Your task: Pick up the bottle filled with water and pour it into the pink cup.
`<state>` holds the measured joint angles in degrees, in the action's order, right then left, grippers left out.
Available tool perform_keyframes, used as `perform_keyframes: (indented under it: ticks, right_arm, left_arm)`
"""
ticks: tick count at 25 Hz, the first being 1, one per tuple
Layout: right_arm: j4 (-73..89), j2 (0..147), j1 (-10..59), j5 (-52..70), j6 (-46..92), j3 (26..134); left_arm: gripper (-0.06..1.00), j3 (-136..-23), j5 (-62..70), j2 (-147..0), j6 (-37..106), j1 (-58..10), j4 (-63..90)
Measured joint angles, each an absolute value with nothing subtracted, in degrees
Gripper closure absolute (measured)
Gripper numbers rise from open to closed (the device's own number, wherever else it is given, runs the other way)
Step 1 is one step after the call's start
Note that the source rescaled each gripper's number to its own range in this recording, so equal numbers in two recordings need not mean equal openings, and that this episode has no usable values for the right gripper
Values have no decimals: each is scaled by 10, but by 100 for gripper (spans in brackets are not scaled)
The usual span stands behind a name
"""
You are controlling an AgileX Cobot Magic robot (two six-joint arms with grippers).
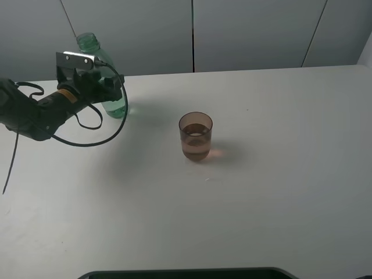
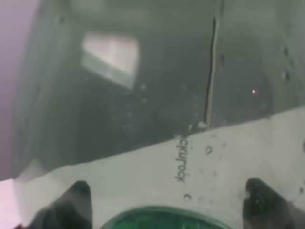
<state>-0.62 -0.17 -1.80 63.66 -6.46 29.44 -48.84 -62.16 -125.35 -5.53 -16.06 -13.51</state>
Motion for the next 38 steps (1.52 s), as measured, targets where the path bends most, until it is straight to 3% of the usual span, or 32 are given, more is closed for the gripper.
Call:
perform_keyframes:
  ticks: [12, 13, 14, 15, 16, 22, 38]
  right_arm:
    - [-6, -2, -18, 637, -65, 294]
    - [-6, -2, -18, 637, -64, 294]
    - [-6, -2, -18, 637, -64, 294]
    - [-6, -2, -18, 637, -64, 294]
    - [-6, -2, -18, 637, -64, 294]
    - [-6, -2, -18, 637, -64, 294]
    - [-6, -2, -18, 637, -64, 294]
  left_arm:
    - [91, -488, -635, -1253, -42, -161, -135]
    - [47, -488, -640, -1253, -42, -161, -135]
    - [25, -488, -651, -1253, -43, -161, -135]
    - [14, -489, -662, -1253, -43, -161, -135]
    - [10, -491, -666, -1253, -43, -161, -135]
    - [5, -491, -665, -1242, -43, -161, -135]
    - [5, -493, -570, -1061, -90, -161, -135]
